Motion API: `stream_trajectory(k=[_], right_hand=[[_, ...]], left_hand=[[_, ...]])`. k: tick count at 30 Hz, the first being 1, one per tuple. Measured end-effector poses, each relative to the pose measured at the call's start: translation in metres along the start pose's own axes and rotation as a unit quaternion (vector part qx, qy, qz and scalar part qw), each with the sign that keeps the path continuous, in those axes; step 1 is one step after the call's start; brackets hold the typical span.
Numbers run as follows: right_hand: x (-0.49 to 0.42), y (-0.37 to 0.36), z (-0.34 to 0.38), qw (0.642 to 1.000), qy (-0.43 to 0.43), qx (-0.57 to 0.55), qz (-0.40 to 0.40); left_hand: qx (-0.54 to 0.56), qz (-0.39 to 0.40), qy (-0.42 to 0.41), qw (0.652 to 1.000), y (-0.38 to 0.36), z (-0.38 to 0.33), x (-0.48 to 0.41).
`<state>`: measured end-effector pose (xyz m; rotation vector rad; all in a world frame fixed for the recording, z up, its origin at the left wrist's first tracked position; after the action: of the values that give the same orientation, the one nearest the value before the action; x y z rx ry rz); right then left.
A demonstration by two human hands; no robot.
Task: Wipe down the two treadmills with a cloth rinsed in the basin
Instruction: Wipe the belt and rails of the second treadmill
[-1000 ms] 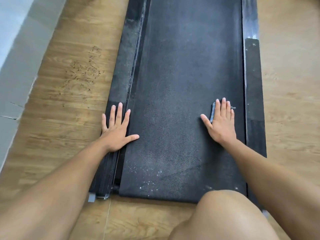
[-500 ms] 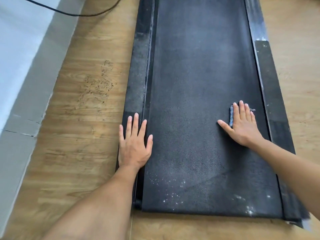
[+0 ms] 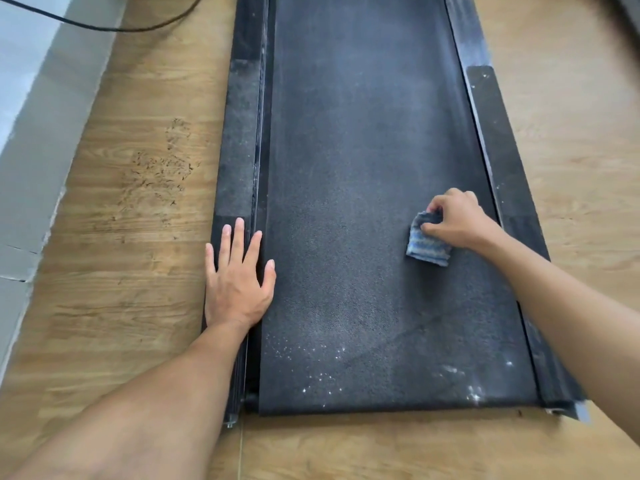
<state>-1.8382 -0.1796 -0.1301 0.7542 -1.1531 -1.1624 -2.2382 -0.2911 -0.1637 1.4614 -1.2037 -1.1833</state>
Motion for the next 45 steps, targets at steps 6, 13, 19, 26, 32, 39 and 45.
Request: stream_trajectory(k=[6,13,19,26,32,39,45], right_hand=[[0.022,0.046,0.098,0.961,0.147,-0.205,-0.113],[0.0,0.002,0.182,0.968,0.147,-0.2,-0.043],[0.003,0.01,0.222,0.965,0.222,-0.065,-0.124],[0.026,-0.049,0.225,0.976,0.209,-0.006,-0.052],[0.029,-0.096,0.234,0.981,0.193,-0.03,-0.021],[-0.01,-0.129,0.268,0.99,0.124,0.031,-0.065],[0.0,-0.135,0.276,0.989,0.135,0.016,-0.051]], left_hand=[[0.008,-0.002,0.0,1.0,0.002,-0.003,-0.001],[0.023,-0.012,0.002,1.0,0.002,0.001,-0.001],[0.03,0.002,-0.006,1.0,0.002,0.0,0.001],[0.148,0.026,-0.009,0.989,0.011,0.026,0.017],[0.106,0.035,0.017,0.994,0.008,0.027,0.036],[0.118,0.034,0.018,0.992,0.007,0.029,0.034],[0.081,0.029,0.013,0.996,0.003,0.034,0.036]])
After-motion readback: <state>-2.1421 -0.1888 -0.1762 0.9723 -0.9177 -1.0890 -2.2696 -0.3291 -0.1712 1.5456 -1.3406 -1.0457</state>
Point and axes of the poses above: each hand's wrist, its own x-axis away from the middle knuckle, its own y-axis out of the back of the hand, z = x × y, the point moved 8 cm from there along -x, towards the middle knuckle, and after that the axes turned 3 degrees about -z, right-handed, at the moved point
